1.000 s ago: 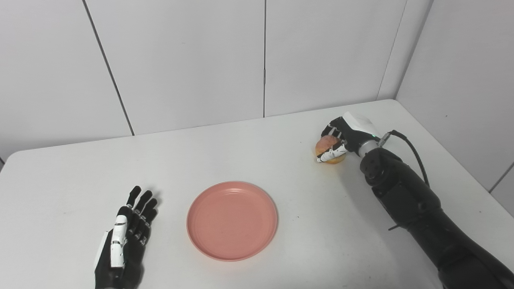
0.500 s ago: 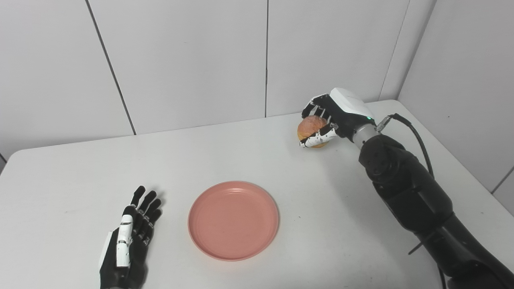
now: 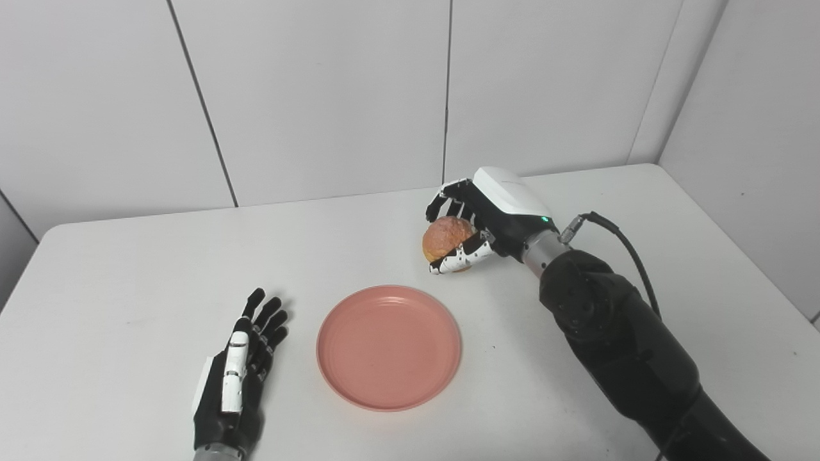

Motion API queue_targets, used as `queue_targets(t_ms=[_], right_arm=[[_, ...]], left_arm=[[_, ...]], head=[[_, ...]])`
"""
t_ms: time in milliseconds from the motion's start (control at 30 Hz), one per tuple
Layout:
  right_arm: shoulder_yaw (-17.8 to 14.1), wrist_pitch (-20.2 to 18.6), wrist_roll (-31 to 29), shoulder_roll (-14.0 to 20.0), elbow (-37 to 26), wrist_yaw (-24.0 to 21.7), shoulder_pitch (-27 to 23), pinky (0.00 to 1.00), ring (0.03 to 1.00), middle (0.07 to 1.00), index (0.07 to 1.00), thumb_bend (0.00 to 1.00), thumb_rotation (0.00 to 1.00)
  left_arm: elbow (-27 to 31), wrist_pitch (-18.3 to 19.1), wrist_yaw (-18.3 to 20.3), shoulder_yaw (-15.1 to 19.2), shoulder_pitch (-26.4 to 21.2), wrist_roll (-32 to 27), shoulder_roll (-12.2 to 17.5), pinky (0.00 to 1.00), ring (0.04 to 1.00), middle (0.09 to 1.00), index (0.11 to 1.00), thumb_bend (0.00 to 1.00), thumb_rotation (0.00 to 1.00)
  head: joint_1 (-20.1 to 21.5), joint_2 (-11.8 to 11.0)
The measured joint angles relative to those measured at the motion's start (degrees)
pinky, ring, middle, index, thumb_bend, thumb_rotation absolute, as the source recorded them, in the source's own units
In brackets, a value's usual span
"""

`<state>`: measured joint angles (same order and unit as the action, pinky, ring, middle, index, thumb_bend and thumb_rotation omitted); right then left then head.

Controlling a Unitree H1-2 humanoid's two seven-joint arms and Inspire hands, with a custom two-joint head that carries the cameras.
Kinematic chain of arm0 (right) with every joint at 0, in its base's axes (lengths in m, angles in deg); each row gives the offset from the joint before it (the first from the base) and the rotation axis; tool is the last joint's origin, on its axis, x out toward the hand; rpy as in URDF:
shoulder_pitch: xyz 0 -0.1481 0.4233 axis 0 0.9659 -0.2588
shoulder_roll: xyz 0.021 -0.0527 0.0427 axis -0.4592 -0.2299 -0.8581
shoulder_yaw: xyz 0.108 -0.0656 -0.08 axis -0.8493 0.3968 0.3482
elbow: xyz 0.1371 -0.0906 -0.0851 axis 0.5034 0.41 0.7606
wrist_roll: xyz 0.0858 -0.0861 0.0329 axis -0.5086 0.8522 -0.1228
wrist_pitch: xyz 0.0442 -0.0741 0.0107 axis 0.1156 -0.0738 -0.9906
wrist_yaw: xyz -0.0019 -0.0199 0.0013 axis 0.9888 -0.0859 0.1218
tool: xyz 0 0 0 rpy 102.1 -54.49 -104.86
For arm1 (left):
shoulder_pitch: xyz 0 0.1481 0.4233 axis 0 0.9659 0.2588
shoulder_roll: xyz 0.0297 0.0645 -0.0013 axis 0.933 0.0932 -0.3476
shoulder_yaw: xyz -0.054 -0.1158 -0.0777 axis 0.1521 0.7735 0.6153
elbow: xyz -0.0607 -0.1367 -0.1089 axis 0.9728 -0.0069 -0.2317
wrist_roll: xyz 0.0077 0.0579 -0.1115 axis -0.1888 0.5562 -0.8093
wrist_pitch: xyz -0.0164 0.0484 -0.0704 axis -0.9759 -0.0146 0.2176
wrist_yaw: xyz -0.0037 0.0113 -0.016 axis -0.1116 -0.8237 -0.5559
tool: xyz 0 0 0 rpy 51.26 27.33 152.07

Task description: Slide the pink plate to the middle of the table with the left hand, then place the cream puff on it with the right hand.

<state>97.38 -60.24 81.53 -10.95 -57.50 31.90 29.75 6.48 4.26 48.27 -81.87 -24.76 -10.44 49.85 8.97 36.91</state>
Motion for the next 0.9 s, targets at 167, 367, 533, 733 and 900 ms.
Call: queue_targets(t_ms=[167,367,533,733,900], right_arm=[[1.79,0.06,1.25,-2.34,-0.06,-0.13,0.50,0.32,0.396,0.435,0.538,0.52,0.00],[4.13,0.55,1.60,-5.03,0.40,-0.18,1.28,0.33,0.400,0.438,0.533,0.52,0.00],[6.28,2.11,1.92,-6.98,2.18,-0.17,2.37,0.32,0.392,0.433,0.532,0.52,0.00],[6.70,2.43,1.98,-7.40,3.94,-0.12,3.34,0.32,0.399,0.436,0.533,0.52,0.00],[7.16,3.40,1.93,-8.16,6.19,0.18,3.36,0.33,0.409,0.444,0.527,0.52,0.00]], left_arm=[[0.21,0.07,-0.89,-1.18,0.10,1.22,-1.48,0.92,0.913,0.921,0.922,0.43,1.00],[0.97,1.53,-2.31,-1.30,0.10,2.43,-2.73,0.91,0.905,0.913,0.916,0.43,1.00],[1.62,2.58,-3.22,-1.50,0.10,2.69,-3.52,0.91,0.904,0.911,0.914,0.42,1.00],[2.22,3.93,-3.73,-1.63,0.11,3.50,-4.42,0.90,0.906,0.912,0.912,0.43,1.00],[2.23,3.97,-4.27,-1.73,0.09,4.23,-4.99,0.90,0.905,0.910,0.909,0.43,1.00]], head=[[-3.25,0.79],[-5.44,1.49],[-7.38,2.29],[-8.52,2.64],[-9.32,3.08]])
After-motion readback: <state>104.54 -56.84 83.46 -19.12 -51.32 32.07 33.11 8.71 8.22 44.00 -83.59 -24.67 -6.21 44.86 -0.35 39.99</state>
